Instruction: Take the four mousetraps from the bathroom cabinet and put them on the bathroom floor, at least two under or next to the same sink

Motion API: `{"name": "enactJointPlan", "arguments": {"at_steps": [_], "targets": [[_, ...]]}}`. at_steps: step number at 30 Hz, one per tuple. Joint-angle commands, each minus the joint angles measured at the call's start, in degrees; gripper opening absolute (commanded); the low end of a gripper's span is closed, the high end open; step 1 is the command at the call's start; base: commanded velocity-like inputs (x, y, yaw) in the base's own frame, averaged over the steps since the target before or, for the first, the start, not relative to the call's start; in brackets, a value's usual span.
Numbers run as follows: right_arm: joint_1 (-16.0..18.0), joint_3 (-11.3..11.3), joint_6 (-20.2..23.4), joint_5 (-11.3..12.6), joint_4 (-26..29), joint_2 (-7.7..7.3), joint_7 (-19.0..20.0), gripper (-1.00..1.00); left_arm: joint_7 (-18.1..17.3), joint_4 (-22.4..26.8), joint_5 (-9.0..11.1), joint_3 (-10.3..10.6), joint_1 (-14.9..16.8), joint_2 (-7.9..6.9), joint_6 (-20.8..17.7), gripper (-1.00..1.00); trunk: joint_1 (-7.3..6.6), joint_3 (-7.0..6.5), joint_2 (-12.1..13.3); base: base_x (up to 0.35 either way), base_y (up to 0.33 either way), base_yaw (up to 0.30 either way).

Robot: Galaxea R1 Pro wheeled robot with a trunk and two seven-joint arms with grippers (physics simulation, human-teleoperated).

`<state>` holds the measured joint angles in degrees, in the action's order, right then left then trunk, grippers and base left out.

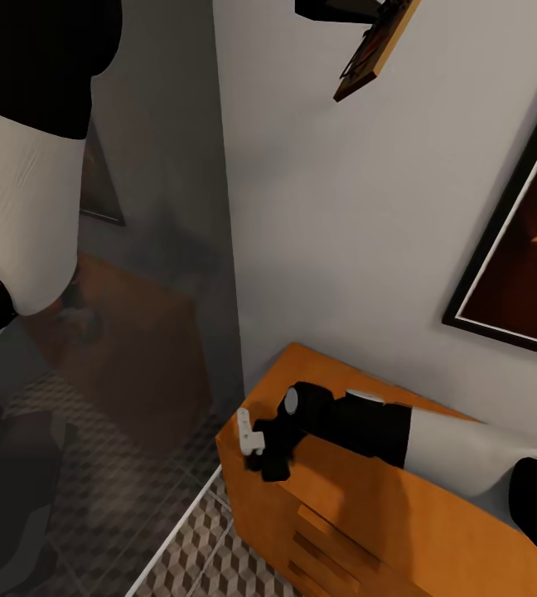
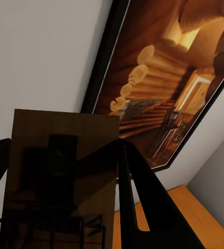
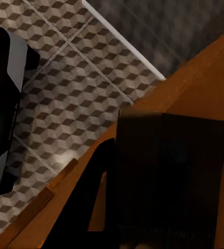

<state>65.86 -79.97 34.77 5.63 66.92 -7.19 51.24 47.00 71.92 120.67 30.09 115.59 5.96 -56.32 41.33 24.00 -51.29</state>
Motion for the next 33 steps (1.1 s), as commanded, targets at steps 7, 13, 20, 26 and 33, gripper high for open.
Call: {"name": "enactJointPlan", "arguments": {"at_steps": [7,13,20,26,33], "targets": [[0.26,-0.61,7.63,0.63,9.26,0.05,0.08,-1.0,0.37,-0.02,0.44,-0.03,0.07,-0.02,-0.1,-1.0,0.02,0.08,-0.04,0.0,0.0,0.0],[0.32,0.11,11.7,0.61,12.18,0.05,0.09,-1.0,0.37,0.3,0.44,-0.03,0.07,0.01,-0.1,-1.0,0.02,0.08,-0.04,0.0,0.0,0.0],[0.72,0.16,12.57,0.61,12.43,0.07,0.09,-1.0,0.37,0.41,0.44,-0.03,0.07,0.02,-0.1,-1.0,0.02,0.08,-0.04,0.0,0.0,0.0],[0.84,0.17,12.68,0.61,12.4,-0.05,0.09,-1.0,0.37,0.27,0.44,-0.03,0.07,0.02,-0.1,-1.0,0.02,0.08,-0.04,-0.097,0.0,0.0],[0.85,0.25,12.63,0.65,12.31,-0.15,0.09,-1.0,0.37,0.31,0.36,-0.01,0.06,-0.1,-0.1,-1.0,0.02,0.08,-0.04,-0.242,0.0,0.0]]}}
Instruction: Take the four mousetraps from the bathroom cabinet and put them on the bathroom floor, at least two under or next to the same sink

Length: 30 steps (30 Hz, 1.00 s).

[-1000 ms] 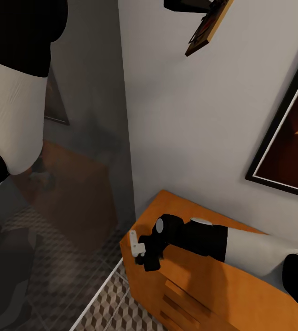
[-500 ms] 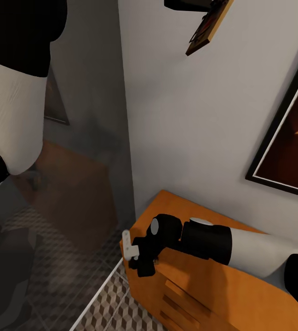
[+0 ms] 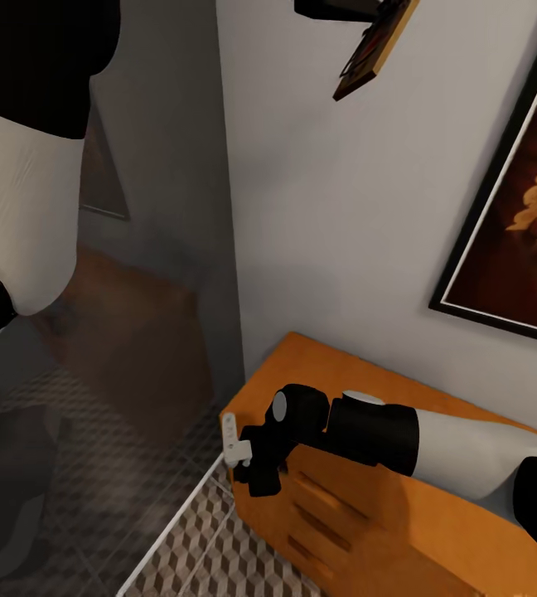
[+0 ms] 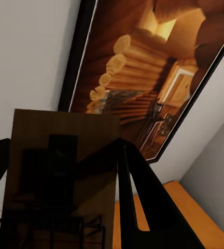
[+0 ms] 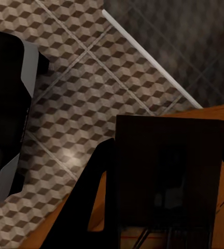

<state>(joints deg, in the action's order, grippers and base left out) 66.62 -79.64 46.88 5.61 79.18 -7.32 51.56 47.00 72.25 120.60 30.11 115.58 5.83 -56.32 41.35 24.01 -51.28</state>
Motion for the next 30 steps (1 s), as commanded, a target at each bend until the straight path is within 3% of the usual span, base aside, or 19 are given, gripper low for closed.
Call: {"name": "enactJointPlan", "arguments": {"at_steps": [1,9,12,15,19,23,28,30], "targets": [[0.09,-0.08,0.5,0.67,0.04,-0.03,-0.24,-1.0,0.37,0.0,0.43,-0.02,0.07,0.01,-0.11,-1.0,0.0,0.07,-0.05,-0.083,0.0,0.0],[-0.25,0.25,0.01,0.31,-0.31,-0.29,-0.7,-1.0,0.25,-0.25,0.88,0.38,-0.26,-0.36,0.33,-1.0,0.0,0.07,-0.05,-0.019,0.0,0.0],[-1.21,1.19,-1.23,0.12,-1.26,-0.03,-1.85,-1.0,-0.06,-1.19,1.99,1.36,-1.23,0.63,1.53,-1.0,0.0,0.07,-0.05,0.0,0.0,0.0],[-2.17,2.14,-2.44,0.01,-1.74,0.62,-3.0,-1.0,-0.38,-2.14,1.53,2.35,-2.19,1.23,2.73,-1.0,0.0,0.07,-0.05,0.0,0.0,0.0],[-0.86,0.81,-1.41,-0.82,-0.42,1.36,-1.95,-1.0,1.16,-0.81,0.86,1.05,-0.88,1.04,3.03,-1.0,0.0,0.07,-0.05,-0.006,0.0,0.0],[0.43,-0.5,-0.42,-2.0,0.89,1.19,-0.92,-1.0,1.94,0.5,0.69,-0.23,0.42,0.86,2.25,-1.0,0.0,0.07,-0.05,-0.196,0.0,0.0],[2.05,-2.15,0.82,-1.79,2.32,0.15,0.37,-1.0,2.49,2.15,0.5,1.42,2.03,-0.44,1.25,-1.0,0.0,0.07,-0.05,-0.312,0.0,0.0],[2.57,-1.49,1.29,-1.71,2.54,-0.5,0.89,-1.0,2.59,2.8,0.56,2.07,2.67,-1.09,0.84,-1.0,0.0,0.07,-0.05,-0.328,0.0,0.0]]}}
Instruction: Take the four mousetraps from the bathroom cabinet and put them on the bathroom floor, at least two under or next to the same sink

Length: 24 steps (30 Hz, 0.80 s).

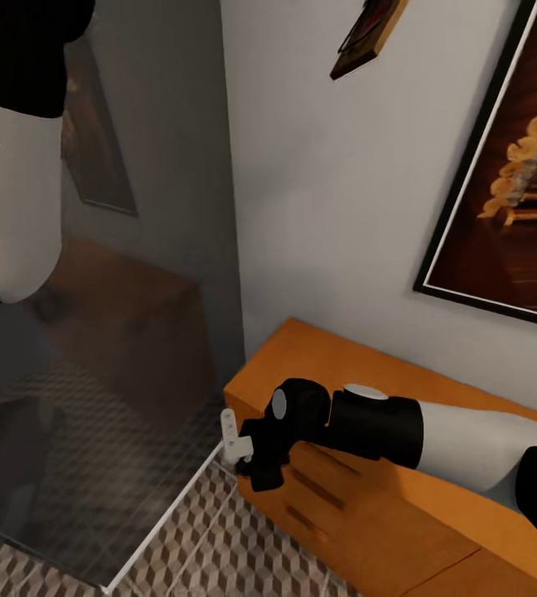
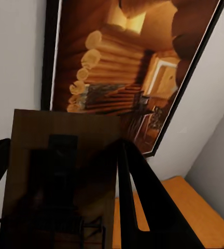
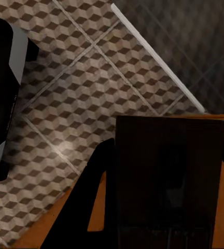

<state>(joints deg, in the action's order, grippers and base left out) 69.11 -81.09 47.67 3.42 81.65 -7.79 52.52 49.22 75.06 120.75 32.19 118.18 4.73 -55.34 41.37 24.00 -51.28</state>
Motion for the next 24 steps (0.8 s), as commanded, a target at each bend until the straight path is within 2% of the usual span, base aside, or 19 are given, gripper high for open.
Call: {"name": "enactJointPlan", "arguments": {"at_steps": [1,11,14,15,21,24], "targets": [[-0.25,0.26,0.73,0.5,0.22,-0.36,0.18,-1.0,0.37,0.32,0.42,0.31,0.4,-0.31,-0.34,-1.0,-0.03,0.08,-0.05,-0.331,0.0,0.0],[-3.45,3.39,3.2,0.39,1.14,-3.59,1.78,-1.0,0.35,3.6,0.79,3.56,3.63,-3.54,-0.14,-1.0,-0.03,0.08,-0.05,-0.333,0.0,0.0],[-4.41,4.33,3.92,0.37,1.09,-4.56,1.79,-1.0,0.35,3.86,0.87,4.55,3.59,-4.51,-0.12,-1.0,-0.03,0.08,-0.05,-0.334,0.005,0.0],[-9.74,30.26,4.47,0.38,1.06,-10.05,1.77,-1.0,0.35,3.9,0.88,18.49,3.59,-7.97,-0.12,-1.0,-0.03,0.08,-0.05,-0.334,0.039,0.0],[-10.2,30.5,4.53,0.44,0.79,-10.36,1.79,-1.0,0.35,4.16,0.89,18.67,3.55,-8.02,-0.12,-1.0,-0.03,0.06,-0.05,-0.333,0.064,-0.011],[-10.34,30.56,4.53,0.45,0.87,-10.34,1.79,-1.0,0.35,4.26,0.89,18.69,3.55,-8.06,-0.12,-1.0,-0.03,-0.06,-0.05,-0.159,0.024,-0.171]]}}
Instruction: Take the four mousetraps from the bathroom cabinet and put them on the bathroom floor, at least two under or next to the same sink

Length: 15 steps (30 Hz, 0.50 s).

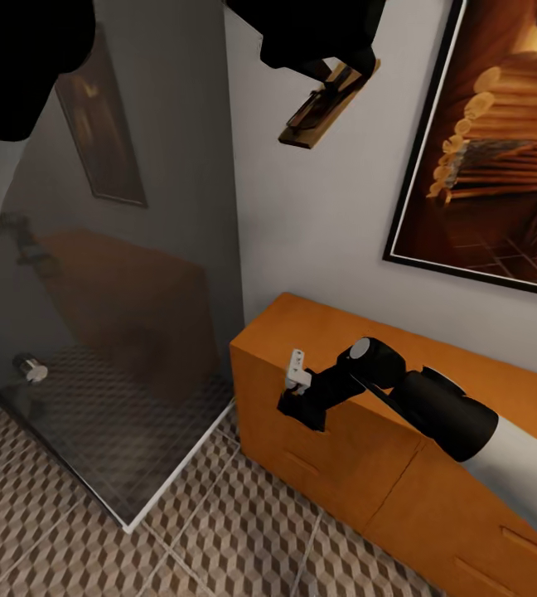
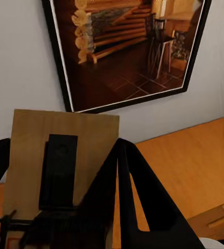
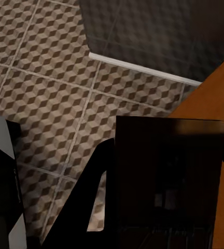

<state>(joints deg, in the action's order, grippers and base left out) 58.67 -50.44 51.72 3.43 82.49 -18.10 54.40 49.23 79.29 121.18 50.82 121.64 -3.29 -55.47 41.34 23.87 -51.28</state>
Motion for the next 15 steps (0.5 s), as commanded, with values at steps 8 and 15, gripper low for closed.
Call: {"name": "enactJointPlan", "arguments": {"at_steps": [8,15], "targets": [[0.04,0.01,0.48,0.44,0.12,-0.01,-0.09,-1.0,0.34,0.07,0.42,0.14,0.09,-0.05,0.01,-1.0,0.0,-0.37,-0.05,-0.024,0.004,-0.243],[0.02,0.18,0.48,0.44,0.0,-0.23,-0.09,-1.0,0.3,0.07,0.44,5.09,0.09,-1.36,0.15,-1.0,0.0,-0.81,-0.05,-0.001,0.0,-0.243]]}}
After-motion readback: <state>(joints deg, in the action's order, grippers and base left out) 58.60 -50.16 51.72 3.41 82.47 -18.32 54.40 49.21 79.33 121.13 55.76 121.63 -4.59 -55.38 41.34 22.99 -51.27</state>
